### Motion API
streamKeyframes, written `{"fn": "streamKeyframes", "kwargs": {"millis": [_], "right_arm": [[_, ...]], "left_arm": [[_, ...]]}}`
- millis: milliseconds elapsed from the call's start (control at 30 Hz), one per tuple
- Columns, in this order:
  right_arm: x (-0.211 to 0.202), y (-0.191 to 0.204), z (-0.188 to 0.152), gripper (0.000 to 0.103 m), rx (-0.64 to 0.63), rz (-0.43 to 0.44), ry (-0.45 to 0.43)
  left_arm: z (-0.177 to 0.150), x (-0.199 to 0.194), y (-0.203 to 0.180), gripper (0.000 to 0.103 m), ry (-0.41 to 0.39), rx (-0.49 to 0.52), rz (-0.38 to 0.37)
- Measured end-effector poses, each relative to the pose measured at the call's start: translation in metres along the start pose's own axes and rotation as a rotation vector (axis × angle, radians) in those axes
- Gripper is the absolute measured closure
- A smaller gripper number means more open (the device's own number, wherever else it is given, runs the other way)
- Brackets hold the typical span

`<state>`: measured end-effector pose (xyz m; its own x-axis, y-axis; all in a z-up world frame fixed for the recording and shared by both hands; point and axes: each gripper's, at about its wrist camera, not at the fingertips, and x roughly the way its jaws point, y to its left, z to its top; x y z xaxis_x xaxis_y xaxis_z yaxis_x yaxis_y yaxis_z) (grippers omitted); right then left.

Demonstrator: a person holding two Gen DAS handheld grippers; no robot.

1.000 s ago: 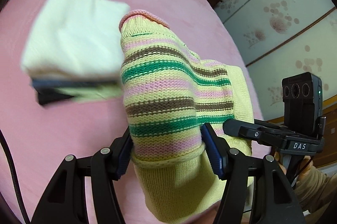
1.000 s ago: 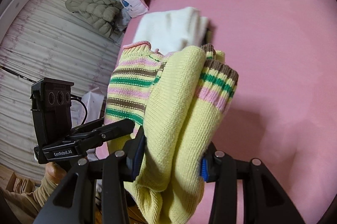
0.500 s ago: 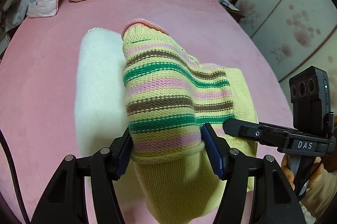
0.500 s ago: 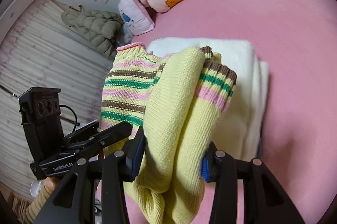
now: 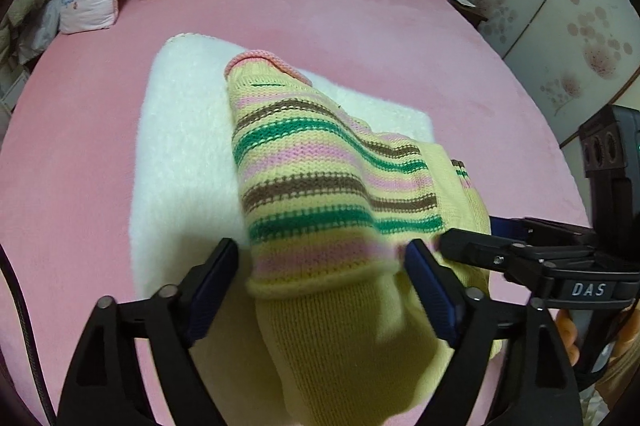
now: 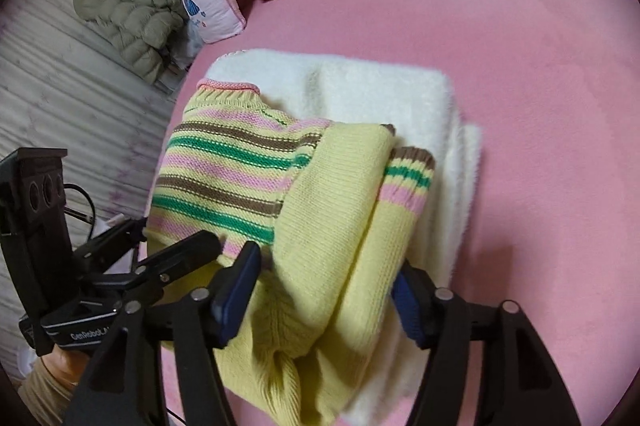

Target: Fold large clothes

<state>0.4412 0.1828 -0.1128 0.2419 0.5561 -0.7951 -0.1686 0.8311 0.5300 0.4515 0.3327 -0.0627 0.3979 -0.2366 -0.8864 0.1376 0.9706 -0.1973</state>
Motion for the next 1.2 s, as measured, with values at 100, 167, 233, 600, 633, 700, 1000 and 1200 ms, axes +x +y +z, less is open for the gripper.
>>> {"fn": "streamKeyframes", "kwargs": {"millis": [100, 167, 233, 600, 633, 700, 1000, 1200], "right_arm": [[-0.014, 0.001, -0.005, 0.037, -0.016, -0.026, -0.01], [-0.024, 0.003, -0.01, 0.037, -0.027, -0.038, -0.017], [-0.036, 0.003, -0.017, 0.037, -0.032, -0.046, -0.022], [-0.124, 0.012, -0.074, 0.037, -0.027, -0.061, -0.053], [-0.132, 0.013, -0.078, 0.037, -0.027, -0.062, -0.054], [-0.153, 0.015, -0.093, 0.037, -0.034, -0.046, -0.063], [-0.248, 0.025, -0.179, 0.037, -0.091, -0.045, -0.102], [-0.321, 0.021, -0.239, 0.037, -0.113, 0.011, -0.106]], "left_arm": [[-0.005, -0.008, -0.008, 0.005, -0.007, -0.013, 0.043], [-0.011, -0.019, -0.014, 0.001, -0.018, -0.027, 0.056], [-0.016, -0.032, -0.021, 0.001, -0.033, -0.037, 0.047], [-0.058, -0.102, -0.074, 0.001, -0.014, -0.093, -0.015], [-0.063, -0.109, -0.079, 0.001, -0.023, -0.096, -0.015], [-0.077, -0.129, -0.092, 0.001, -0.046, -0.103, -0.007], [-0.145, -0.21, -0.154, 0.001, -0.098, -0.188, 0.033], [-0.189, -0.256, -0.21, 0.001, -0.123, -0.209, 0.036]]}}
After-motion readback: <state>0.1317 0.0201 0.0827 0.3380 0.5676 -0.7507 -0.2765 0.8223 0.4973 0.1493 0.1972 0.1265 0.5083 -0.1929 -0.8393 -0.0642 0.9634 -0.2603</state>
